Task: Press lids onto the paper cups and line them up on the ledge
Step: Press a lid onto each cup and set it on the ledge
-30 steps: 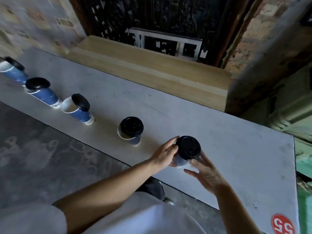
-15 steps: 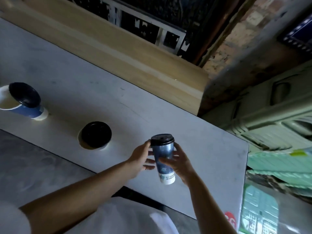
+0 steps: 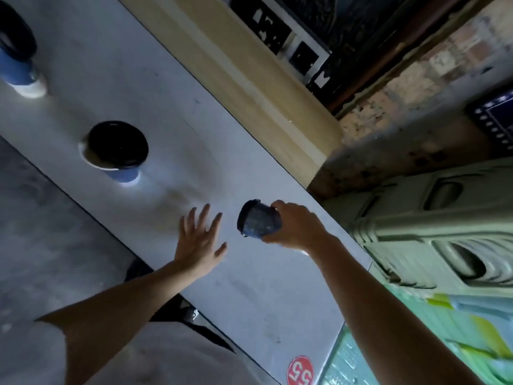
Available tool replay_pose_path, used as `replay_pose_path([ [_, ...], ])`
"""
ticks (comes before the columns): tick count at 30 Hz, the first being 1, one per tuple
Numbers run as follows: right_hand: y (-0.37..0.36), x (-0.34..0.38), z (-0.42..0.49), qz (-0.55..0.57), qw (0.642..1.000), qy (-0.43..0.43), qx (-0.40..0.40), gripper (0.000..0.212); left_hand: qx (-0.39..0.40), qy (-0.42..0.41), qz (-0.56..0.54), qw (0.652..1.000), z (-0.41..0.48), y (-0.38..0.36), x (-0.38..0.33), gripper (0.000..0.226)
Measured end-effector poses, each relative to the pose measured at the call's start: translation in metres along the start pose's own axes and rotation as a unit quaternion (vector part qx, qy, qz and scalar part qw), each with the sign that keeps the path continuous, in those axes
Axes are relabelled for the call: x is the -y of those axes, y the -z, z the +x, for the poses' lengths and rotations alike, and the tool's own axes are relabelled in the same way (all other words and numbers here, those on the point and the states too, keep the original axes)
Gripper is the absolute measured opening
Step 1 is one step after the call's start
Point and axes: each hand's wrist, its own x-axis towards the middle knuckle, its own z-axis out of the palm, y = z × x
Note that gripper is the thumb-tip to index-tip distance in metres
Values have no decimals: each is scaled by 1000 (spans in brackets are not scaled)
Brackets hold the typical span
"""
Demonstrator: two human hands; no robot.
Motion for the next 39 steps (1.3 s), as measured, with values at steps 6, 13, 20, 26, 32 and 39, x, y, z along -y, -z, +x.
replay_pose_path([
  [6, 55, 9, -29, -298, 951, 69, -43, 69, -26, 29, 33, 999, -9, -30, 2, 85],
  [13, 94, 37, -49, -465, 877, 89, -87, 52, -22, 43, 32, 998, -3, -45, 5, 86],
  [20, 71, 61, -39, -459, 883, 85, -52, 44, -34, 48, 16, 998, -3, -50, 6, 85],
  [26, 71, 64, -36, -477, 872, 89, -67, 47, -62, 46, 41, 996, -6, -49, 4, 88],
  [32, 61, 63, -36, -484, 868, 93, -60, 52, -95, 36, 55, 993, -7, -51, 4, 86],
  [39, 57, 63, -34, -484, 869, 84, -53, 51, -113, 32, 57, 991, -9, -49, 2, 85],
])
